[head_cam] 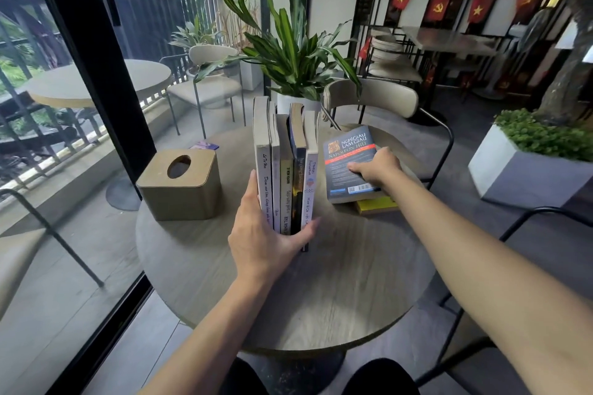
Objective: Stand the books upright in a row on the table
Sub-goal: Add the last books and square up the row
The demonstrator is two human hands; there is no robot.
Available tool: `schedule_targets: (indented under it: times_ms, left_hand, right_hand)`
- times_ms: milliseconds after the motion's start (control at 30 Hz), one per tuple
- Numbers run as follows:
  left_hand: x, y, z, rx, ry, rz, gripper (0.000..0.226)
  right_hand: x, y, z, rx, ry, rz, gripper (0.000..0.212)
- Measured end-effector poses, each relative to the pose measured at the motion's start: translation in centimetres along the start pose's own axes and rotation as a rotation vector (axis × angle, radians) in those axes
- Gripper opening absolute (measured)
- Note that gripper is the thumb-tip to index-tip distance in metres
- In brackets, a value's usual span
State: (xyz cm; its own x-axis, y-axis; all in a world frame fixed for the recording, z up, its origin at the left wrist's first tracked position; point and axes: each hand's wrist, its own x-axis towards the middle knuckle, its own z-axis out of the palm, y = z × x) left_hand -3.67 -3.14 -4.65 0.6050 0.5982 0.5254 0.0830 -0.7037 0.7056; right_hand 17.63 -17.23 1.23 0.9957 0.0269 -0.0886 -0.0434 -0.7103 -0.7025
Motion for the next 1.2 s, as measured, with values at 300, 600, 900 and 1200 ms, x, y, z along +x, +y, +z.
schedule_targets:
  times_ms: [300,600,900,1200]
  left_hand:
    - [-0.1,-0.1,-0.2,-0.016,-0.018,0.019,0.121]
    - [-0.2,0.1,-0.4,-0.024,-0.011,0.025,0.121]
    - [-0.3,0.2,-0.5,-0.058,-0.012,0.030,0.123]
    - [-0.8,0.5,-0.1,0.028,-0.066,0.051,0.136]
  right_hand:
    - [-7.1,0.7,-1.0,0.350,0.059,-0.303,0.035]
    - [-12.4,2.6,2.9,0.511,-0.012,-0.583,0.051]
    - [-13.8,2.6,4.0,0.480,-0.233,-0.720,0.043]
    - [-14.4,2.4,3.6,0.574,-0.364,-0.743,0.057]
